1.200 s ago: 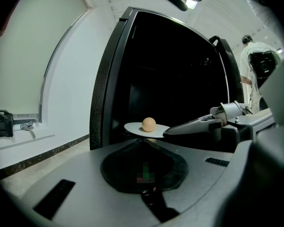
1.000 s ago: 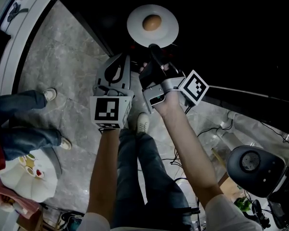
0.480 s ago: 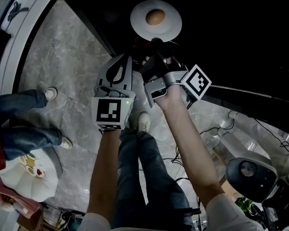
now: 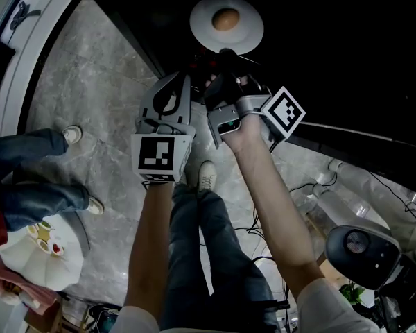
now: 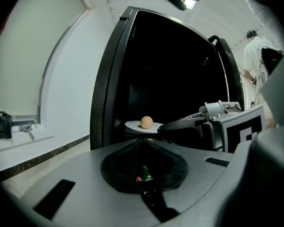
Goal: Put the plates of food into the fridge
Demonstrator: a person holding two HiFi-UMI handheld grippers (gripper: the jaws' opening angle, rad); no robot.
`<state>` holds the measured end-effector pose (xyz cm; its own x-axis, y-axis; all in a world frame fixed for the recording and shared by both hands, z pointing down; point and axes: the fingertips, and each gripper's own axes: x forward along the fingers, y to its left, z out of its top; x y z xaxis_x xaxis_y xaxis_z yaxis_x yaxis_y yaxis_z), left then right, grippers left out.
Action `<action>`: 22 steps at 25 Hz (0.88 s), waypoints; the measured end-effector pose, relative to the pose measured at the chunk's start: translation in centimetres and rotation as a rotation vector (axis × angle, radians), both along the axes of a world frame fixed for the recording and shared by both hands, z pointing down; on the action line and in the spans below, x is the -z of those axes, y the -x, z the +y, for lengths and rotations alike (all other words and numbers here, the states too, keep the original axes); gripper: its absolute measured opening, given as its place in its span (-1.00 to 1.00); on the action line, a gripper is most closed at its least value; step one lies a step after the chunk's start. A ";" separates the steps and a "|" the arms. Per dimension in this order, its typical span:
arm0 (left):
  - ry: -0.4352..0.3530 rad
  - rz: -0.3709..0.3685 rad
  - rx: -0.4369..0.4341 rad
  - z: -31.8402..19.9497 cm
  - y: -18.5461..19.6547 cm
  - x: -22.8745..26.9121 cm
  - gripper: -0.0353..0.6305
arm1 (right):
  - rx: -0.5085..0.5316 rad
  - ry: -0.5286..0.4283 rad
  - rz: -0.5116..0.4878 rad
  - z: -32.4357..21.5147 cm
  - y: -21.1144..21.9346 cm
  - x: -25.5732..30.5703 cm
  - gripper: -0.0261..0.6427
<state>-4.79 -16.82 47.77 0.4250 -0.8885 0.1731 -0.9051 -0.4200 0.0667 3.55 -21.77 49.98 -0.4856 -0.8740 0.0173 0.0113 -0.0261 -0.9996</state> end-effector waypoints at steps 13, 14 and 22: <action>0.000 0.000 0.005 -1.4 -0.4 0.3 -0.88 | -0.005 0.010 -0.045 0.0 0.2 0.3 -0.86; 0.000 0.002 0.006 -1.2 -0.4 0.4 -0.88 | -0.008 0.020 -0.058 0.0 0.2 0.3 -0.86; 0.011 0.007 0.009 -0.9 -0.2 -0.3 -0.88 | 0.005 0.001 -0.020 0.0 0.3 0.7 -0.83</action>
<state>-4.64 -17.70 48.03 0.4185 -0.8902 0.1800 -0.9082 -0.4112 0.0780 3.23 -21.81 49.31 -0.4904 -0.8714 0.0090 0.0309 -0.0277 -0.9991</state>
